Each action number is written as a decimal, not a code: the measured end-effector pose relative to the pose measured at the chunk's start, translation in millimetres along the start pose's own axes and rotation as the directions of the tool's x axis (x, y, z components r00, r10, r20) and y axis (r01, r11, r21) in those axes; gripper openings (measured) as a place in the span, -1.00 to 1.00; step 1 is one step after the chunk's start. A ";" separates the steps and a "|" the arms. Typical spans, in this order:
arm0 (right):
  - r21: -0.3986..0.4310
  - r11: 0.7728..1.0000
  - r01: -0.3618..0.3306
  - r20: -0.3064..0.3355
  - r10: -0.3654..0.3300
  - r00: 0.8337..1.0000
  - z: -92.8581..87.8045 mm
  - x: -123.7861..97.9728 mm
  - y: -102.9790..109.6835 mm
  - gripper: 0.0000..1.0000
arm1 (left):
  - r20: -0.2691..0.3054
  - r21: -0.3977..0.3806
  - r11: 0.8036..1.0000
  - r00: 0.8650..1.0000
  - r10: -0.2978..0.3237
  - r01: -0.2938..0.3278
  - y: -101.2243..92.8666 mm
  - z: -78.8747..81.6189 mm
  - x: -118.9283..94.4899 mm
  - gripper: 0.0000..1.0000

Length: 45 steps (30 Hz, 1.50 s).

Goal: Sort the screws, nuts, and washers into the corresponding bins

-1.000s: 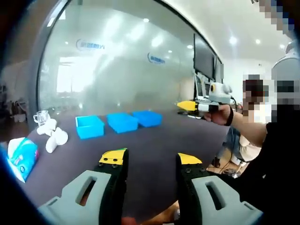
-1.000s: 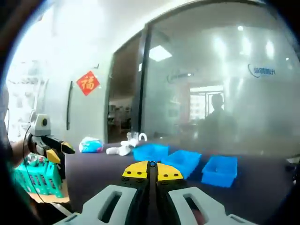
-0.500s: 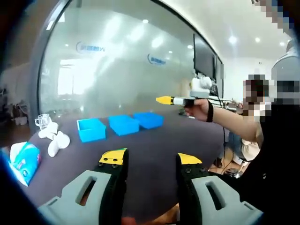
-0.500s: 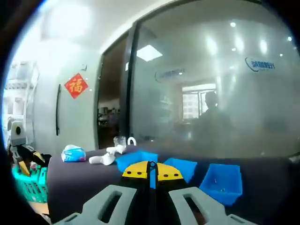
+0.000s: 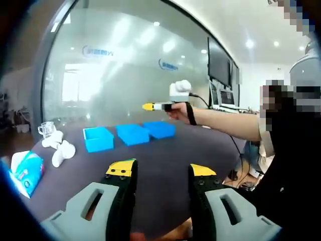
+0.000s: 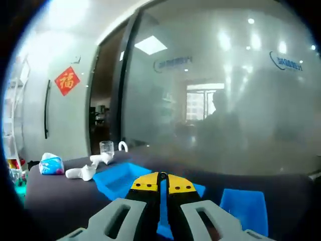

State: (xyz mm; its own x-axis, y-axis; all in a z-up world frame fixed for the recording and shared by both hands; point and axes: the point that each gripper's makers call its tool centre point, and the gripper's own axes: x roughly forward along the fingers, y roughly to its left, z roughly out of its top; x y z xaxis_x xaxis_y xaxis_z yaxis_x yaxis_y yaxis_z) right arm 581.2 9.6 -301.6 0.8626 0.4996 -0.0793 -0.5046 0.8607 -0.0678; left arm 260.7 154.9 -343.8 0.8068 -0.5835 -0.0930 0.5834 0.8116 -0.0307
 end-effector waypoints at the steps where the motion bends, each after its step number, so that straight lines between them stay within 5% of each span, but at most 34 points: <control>1: 0.004 1.000 0.003 -0.002 -0.003 1.000 -0.6 3.8 -1.0 -0.97 | -0.001 0.002 1.000 1.000 0.000 0.000 -0.5 0.3 -0.9 -0.23; 11: 0.001 1.000 0.012 -0.061 -0.012 0.998 -15.6 31.4 -4.0 -0.96 | 0.004 -0.005 1.000 1.000 0.022 -0.022 3.0 1.0 -8.6 -0.23; 16: -0.024 1.000 0.015 -0.066 -0.017 0.998 -18.3 33.0 -4.5 -0.60 | 0.006 -0.006 1.000 1.000 0.029 -0.029 3.9 1.5 -9.4 -0.23; 20: -0.017 1.000 -0.003 -0.064 0.002 0.998 -18.3 26.2 -0.6 -0.57 | 0.006 -0.004 0.999 0.999 0.032 -0.032 4.2 2.1 -9.8 -0.23; 28: -0.010 0.998 -0.068 -0.052 0.067 0.996 -22.5 -11.1 17.2 -0.57 | 0.010 -0.001 0.999 0.999 0.035 -0.035 5.4 3.6 -12.1 -0.23; 39: 0.017 0.985 -0.172 -0.035 0.173 0.984 -36.0 -94.1 48.4 -0.57 | 0.009 0.003 0.999 0.999 0.044 -0.044 9.1 1.9 -15.3 -0.21; 45: 0.020 0.975 -0.221 -0.040 0.222 0.974 -42.9 -123.4 63.4 -0.57 | -0.017 0.025 0.995 0.996 0.092 -0.092 17.5 -3.9 -16.0 -0.20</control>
State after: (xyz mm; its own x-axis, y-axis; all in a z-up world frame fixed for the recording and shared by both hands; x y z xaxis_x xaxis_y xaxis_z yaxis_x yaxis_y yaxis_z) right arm 441.3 -1.6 -338.8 0.7271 0.6738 -0.1316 -0.6823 0.7305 -0.0291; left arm 257.7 178.5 -346.8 0.8554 -0.5055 -0.1127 0.5090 0.8608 0.0026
